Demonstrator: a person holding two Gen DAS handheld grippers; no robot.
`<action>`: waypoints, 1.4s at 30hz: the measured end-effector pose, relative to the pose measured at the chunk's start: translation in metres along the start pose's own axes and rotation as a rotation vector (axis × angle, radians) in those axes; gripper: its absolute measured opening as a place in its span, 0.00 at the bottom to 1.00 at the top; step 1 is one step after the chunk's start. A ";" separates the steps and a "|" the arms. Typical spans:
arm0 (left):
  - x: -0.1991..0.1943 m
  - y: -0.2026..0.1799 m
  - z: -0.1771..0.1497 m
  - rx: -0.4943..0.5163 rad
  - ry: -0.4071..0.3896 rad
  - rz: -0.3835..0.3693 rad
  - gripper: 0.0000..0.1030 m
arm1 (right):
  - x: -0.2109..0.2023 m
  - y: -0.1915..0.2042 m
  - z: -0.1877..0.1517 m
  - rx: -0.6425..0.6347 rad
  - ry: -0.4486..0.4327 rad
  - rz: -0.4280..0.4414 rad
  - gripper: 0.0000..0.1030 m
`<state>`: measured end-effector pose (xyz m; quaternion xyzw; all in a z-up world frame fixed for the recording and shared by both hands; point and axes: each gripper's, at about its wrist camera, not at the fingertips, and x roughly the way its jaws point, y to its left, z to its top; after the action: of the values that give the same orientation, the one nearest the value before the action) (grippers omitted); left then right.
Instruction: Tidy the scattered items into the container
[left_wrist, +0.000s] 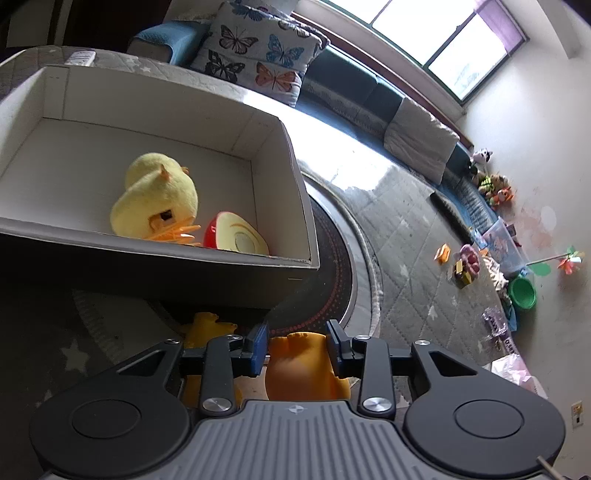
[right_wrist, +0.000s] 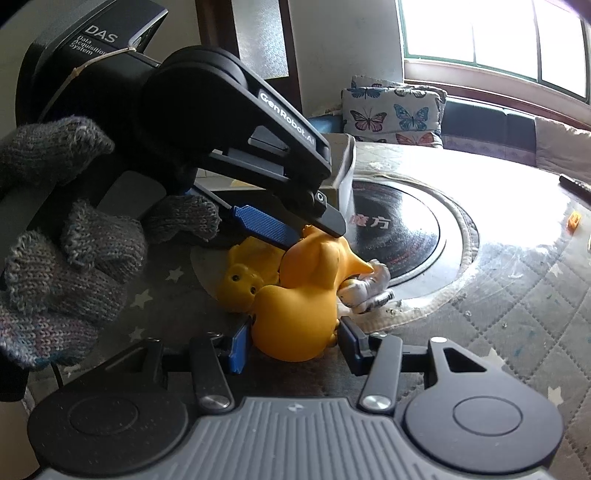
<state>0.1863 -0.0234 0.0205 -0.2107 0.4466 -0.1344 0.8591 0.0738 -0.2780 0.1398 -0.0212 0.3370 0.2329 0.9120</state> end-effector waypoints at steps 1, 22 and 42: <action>-0.003 0.001 0.000 -0.003 -0.006 -0.002 0.35 | -0.001 0.002 0.001 -0.005 -0.004 0.001 0.48; -0.079 0.047 0.062 -0.109 -0.245 0.007 0.35 | 0.014 0.055 0.080 -0.236 -0.120 0.097 0.48; -0.039 0.144 0.116 -0.308 -0.237 0.042 0.35 | 0.130 0.081 0.128 -0.326 0.005 0.185 0.48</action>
<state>0.2661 0.1469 0.0390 -0.3448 0.3619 -0.0209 0.8659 0.2015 -0.1272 0.1667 -0.1384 0.2975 0.3673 0.8703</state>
